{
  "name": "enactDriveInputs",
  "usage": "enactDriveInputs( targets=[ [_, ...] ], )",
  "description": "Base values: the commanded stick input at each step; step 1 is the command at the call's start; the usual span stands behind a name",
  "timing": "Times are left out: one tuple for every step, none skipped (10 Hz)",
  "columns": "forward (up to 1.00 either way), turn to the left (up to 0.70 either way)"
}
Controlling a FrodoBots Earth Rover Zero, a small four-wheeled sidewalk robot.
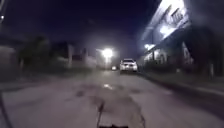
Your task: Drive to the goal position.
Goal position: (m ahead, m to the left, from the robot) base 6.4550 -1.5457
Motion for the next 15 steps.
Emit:
enactDriveInputs(
  targets=[
    [0.7, 0.0],
    [0.7, 0.0],
    [0.7, 0.0],
    [0.7, 0.0],
    [0.7, 0.0],
    [0.7, 0.0],
    [0.7, 0.0],
    [0.7, -0.17],
    [0.7, -0.35],
    [0.7, -0.35],
    [0.7, -0.35],
    [0.7, -0.35],
    [0.7, -0.35],
    [0.7, -0.35],
    [0.7, -0.35]
  ],
)
